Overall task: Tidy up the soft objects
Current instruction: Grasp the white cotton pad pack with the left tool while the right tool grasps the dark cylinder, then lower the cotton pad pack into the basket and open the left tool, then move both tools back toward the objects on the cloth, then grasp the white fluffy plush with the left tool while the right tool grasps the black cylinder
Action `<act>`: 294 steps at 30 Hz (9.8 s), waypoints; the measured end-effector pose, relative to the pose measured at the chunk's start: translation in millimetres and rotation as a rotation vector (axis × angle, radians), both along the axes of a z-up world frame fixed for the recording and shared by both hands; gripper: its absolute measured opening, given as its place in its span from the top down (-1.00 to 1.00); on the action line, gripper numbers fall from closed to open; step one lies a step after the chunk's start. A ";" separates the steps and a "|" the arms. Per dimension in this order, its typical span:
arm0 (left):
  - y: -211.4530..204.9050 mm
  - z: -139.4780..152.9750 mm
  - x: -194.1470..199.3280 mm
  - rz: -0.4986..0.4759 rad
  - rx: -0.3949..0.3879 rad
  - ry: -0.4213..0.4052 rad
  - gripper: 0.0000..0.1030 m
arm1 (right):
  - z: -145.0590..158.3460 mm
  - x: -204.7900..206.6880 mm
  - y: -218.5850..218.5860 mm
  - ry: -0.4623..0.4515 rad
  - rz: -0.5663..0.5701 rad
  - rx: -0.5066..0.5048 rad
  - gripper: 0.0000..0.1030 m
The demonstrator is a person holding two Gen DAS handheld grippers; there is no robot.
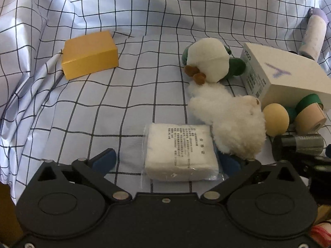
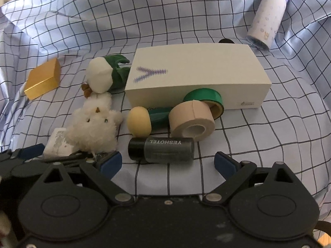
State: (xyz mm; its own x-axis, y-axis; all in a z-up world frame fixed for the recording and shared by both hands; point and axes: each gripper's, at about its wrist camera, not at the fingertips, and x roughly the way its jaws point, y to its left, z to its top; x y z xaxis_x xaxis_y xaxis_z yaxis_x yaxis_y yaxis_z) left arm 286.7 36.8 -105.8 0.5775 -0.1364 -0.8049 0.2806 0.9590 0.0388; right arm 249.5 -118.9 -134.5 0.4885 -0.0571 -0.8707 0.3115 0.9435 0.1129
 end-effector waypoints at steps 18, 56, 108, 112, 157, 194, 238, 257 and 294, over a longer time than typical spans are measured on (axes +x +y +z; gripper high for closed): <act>0.6 1.5 -5.6 0.019 -0.018 -0.025 -0.90 | 3.7 -1.9 -2.0 -0.020 0.020 0.017 -0.22; 6.5 0.3 -5.6 -0.031 0.003 -0.077 -0.81 | -12.4 13.0 8.3 0.003 -0.095 -0.064 -0.82; -61.0 94.4 -179.1 -0.130 -0.127 0.078 -0.11 | 149.9 -198.0 -90.6 -0.351 -0.095 0.051 0.48; -64.6 80.5 -194.2 -0.119 -0.134 0.162 -0.11 | 152.7 -217.2 -86.0 -0.357 -0.073 0.038 0.48; -46.9 72.3 -253.4 0.016 -0.043 0.042 -0.61 | 117.1 -268.5 -61.2 -0.272 -0.001 -0.013 0.29; -32.9 85.7 -204.6 0.093 0.004 -0.131 -0.64 | 106.5 -224.0 -63.7 -0.259 0.063 -0.008 0.05; -67.2 7.8 -8.6 0.051 0.104 -0.071 -0.79 | 32.0 120.1 -142.7 -0.073 -0.026 -0.036 -0.44; -59.7 4.3 -10.8 -0.045 0.019 -0.085 0.12 | -20.9 170.5 -144.0 0.041 -0.002 -0.058 0.35; -54.4 112.4 -135.5 0.033 -0.027 -0.130 0.12 | 151.1 -90.1 -100.1 -0.448 0.058 0.053 0.35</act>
